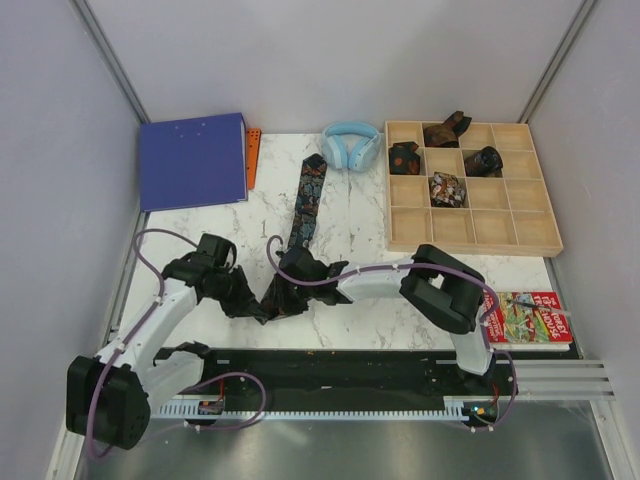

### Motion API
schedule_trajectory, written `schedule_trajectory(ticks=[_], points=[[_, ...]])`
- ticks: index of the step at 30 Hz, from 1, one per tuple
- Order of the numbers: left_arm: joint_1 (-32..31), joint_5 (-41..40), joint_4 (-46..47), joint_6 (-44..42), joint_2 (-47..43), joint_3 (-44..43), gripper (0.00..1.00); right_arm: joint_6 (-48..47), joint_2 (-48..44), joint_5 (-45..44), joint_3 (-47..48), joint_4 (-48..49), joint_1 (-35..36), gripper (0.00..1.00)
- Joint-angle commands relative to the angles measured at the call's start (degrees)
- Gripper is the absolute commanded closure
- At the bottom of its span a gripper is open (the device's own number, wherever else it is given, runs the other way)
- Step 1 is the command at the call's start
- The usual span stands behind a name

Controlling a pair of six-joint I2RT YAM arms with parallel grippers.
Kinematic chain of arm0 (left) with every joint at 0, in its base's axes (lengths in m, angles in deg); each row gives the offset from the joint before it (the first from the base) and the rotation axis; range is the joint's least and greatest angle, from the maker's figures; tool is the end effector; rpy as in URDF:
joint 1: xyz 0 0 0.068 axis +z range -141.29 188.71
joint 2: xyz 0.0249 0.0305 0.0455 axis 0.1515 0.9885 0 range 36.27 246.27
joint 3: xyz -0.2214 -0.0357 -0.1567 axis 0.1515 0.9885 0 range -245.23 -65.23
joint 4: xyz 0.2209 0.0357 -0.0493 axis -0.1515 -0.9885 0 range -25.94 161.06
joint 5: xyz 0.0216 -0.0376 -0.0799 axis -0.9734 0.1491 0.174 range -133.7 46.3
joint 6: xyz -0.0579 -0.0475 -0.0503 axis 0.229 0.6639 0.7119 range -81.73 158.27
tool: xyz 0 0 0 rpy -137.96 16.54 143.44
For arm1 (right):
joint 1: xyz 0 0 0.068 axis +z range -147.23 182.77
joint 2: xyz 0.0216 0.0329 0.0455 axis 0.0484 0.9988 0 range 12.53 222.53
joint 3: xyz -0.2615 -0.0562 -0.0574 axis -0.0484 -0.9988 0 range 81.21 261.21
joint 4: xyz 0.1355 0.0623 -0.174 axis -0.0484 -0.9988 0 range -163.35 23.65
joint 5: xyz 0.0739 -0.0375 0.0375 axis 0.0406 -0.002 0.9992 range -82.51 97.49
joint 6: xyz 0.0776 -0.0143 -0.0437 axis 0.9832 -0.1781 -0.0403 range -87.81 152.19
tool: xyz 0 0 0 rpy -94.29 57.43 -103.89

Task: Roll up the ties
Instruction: Roll the tie at the center of the board.

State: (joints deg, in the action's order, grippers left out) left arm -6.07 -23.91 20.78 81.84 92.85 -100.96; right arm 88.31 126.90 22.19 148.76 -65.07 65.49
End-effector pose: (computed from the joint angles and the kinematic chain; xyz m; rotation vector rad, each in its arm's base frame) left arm 0.1287 -0.0623 0.1740 -0.6494 2.8735 -0.6871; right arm 0.1759 0.3857 0.1340 -0.3010 2.7187 1.1403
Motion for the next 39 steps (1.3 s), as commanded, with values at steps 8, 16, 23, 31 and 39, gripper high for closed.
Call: schedule_trajectory(ticks=[8,16,23,31,39], points=[[1.8,2.5,6.3,-6.7,13.8,-6.5,0.98,-2.3,-3.4,0.8,-2.9,-1.1,-3.1,0.90],[2.9,2.6,8.2,-8.7,21.8,-9.6,0.98,-4.3,-8.7,1.1,-7.5,-3.1,-5.2,0.87],[3.8,3.6,9.1,-9.8,26.9,-12.9,0.92,-5.2,-11.5,0.9,-10.4,-3.7,-5.8,0.86],[5.3,5.1,10.3,-10.6,32.0,-16.7,0.60,-6.2,-13.0,0.9,-11.2,-4.4,-5.8,0.84],[5.6,5.8,10.2,-9.5,32.3,-20.4,0.04,-7.9,-13.6,3.8,-6.0,-4.6,-5.9,0.83]])
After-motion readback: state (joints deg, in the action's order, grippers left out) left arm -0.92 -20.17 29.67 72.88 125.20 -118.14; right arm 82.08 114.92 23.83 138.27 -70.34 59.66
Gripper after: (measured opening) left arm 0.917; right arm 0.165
